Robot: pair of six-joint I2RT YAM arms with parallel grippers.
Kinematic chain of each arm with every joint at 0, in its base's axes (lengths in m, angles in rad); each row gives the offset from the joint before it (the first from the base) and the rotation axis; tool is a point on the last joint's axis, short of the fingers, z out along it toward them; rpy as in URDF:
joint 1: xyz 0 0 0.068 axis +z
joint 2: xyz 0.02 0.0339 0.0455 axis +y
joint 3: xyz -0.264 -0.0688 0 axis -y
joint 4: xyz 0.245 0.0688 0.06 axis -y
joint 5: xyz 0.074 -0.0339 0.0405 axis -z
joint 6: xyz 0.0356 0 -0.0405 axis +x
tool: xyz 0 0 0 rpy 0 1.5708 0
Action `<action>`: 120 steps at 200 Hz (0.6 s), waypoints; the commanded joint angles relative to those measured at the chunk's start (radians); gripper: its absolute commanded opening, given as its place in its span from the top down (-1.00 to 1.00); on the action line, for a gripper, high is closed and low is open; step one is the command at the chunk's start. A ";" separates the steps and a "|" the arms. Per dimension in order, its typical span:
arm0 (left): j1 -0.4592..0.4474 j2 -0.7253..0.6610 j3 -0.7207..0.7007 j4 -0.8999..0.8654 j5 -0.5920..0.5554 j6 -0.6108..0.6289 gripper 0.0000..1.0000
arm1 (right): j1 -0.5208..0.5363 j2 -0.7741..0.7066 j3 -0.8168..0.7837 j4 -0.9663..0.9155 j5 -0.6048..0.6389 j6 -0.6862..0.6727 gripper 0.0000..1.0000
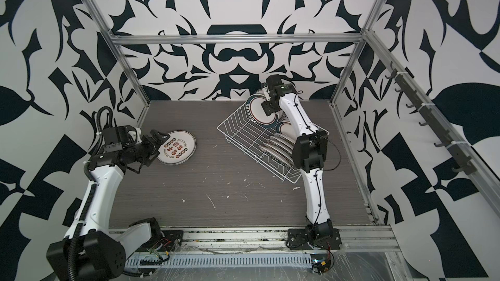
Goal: Unload the plates from the dish rack
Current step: Pick up the plate from the dish rack.
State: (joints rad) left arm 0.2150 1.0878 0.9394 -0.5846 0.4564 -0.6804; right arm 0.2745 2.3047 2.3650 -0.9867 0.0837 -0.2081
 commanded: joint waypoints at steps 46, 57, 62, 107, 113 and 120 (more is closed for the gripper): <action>-0.028 -0.020 -0.004 -0.004 -0.030 0.007 -0.98 | -0.004 0.008 0.019 0.105 -0.076 -0.073 0.10; -0.032 -0.023 -0.008 0.000 -0.041 0.006 -0.99 | -0.005 0.009 0.013 0.116 -0.082 -0.073 0.17; -0.034 -0.023 -0.009 0.002 -0.050 0.002 -0.98 | -0.004 0.009 0.008 0.120 -0.083 -0.073 0.19; -0.034 0.014 -0.005 0.008 -0.051 0.006 -0.99 | -0.004 -0.018 -0.046 0.152 -0.076 -0.073 0.50; -0.035 0.020 -0.004 0.008 -0.050 0.007 -0.98 | -0.005 -0.023 -0.059 0.157 -0.076 -0.075 0.56; -0.034 0.025 -0.002 0.008 -0.048 0.009 -0.99 | -0.004 -0.027 -0.067 0.161 -0.073 -0.079 0.63</action>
State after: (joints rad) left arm 0.1829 1.0912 0.9394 -0.5789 0.4118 -0.6804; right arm 0.2687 2.3291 2.3314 -0.8600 0.0177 -0.2825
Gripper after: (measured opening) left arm 0.992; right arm 0.231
